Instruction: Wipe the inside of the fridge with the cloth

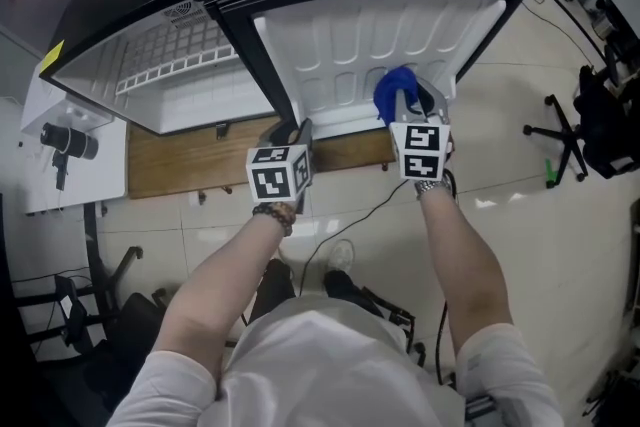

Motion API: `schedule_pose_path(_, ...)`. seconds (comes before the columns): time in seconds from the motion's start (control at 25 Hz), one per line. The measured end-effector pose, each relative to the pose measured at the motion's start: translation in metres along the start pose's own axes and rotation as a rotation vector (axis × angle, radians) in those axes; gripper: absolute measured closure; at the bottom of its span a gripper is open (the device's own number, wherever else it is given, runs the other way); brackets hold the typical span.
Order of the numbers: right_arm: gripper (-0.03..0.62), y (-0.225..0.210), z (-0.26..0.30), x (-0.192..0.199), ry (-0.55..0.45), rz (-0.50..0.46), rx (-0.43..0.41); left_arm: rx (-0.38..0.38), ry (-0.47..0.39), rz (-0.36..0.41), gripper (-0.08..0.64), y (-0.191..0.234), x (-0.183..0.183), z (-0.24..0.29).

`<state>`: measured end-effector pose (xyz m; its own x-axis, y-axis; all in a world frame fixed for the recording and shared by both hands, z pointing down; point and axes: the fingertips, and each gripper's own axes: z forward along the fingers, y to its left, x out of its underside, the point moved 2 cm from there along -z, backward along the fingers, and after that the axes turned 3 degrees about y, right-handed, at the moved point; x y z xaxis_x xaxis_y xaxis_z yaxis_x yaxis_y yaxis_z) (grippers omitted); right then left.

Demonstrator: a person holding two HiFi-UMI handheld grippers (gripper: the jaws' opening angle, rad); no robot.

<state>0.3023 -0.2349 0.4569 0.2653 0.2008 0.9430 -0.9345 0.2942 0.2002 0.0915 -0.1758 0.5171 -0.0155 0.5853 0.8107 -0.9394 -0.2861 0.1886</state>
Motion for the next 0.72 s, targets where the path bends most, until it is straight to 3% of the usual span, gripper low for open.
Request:
schedule_pose_path(0.52, 0.543, -0.073, -0.011, 0.01, 0.043, 0.015, 0.162, -0.011, -0.002, 0.003, 0.451, 0.0, 0.0, -0.001)
schedule_pose_path(0.72, 0.543, -0.084, -0.014, 0.012, 0.05, 0.007, 0.187, -0.014, 0.001, 0.0, 0.451, 0.0, 0.001, 0.0)
